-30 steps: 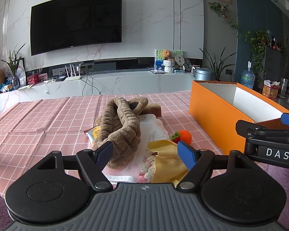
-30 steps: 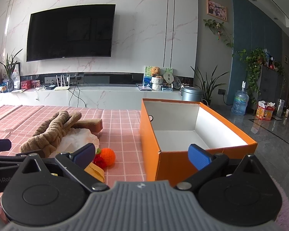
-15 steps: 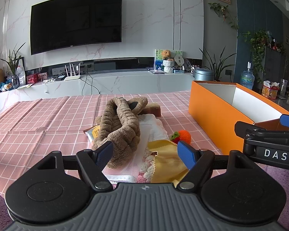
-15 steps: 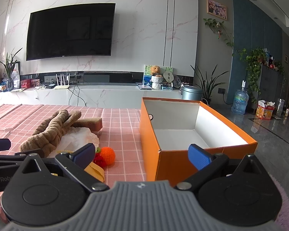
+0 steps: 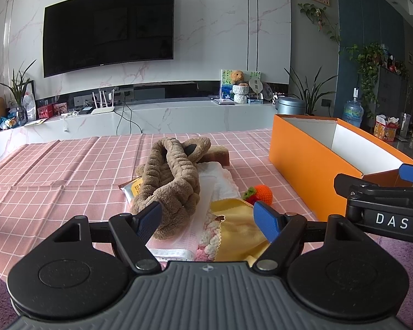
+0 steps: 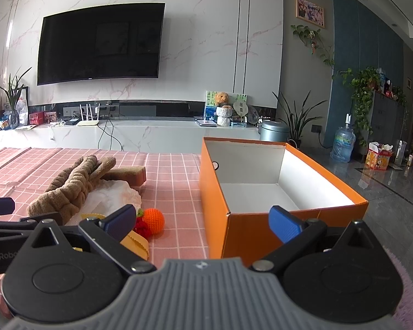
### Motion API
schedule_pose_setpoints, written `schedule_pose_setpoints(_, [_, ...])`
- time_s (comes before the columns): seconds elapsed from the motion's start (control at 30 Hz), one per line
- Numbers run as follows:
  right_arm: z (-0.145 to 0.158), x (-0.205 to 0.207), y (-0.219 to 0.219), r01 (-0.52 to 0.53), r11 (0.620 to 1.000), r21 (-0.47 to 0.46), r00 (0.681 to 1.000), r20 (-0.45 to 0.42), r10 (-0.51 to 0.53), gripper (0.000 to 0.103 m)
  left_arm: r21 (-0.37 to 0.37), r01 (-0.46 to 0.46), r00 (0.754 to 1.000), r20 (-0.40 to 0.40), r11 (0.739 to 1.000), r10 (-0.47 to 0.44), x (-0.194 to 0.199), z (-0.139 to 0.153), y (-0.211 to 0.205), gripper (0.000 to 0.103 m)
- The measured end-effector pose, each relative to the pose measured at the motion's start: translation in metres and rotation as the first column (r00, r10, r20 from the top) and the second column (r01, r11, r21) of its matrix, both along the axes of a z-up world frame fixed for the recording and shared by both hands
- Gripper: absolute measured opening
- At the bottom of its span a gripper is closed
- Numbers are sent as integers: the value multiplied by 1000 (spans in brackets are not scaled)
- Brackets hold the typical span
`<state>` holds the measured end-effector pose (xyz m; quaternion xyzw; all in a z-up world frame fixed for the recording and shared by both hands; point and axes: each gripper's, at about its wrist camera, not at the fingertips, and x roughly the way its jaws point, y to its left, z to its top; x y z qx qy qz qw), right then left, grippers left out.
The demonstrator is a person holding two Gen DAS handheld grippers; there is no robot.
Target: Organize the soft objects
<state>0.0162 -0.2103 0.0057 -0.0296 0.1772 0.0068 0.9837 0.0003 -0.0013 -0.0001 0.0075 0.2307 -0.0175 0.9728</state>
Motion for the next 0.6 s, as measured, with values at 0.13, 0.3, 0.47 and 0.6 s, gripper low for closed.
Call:
schedule_pose_setpoints(0.13, [0,0,0,0,1000,0,1000,-1,0,101,1,0,1000,0,1000,0,0,-1,0,89])
schedule_pose_setpoints(0.3, [-2,0,0,0,1000,1,1000,-3,0,101,1,-1,1000,0,1000,1,0,-1,0,89])
schedule_pose_setpoints(0.47, [-2,0,0,0,1000,0,1000,-3,0,101,0,0,1000,-1,1000,0,0,-2,0,89])
schedule_pose_setpoints(0.6, [-2,0,0,0,1000,0,1000,-4,0,101,-4,2,1000,-7,1000,-3,1,-4,2,89])
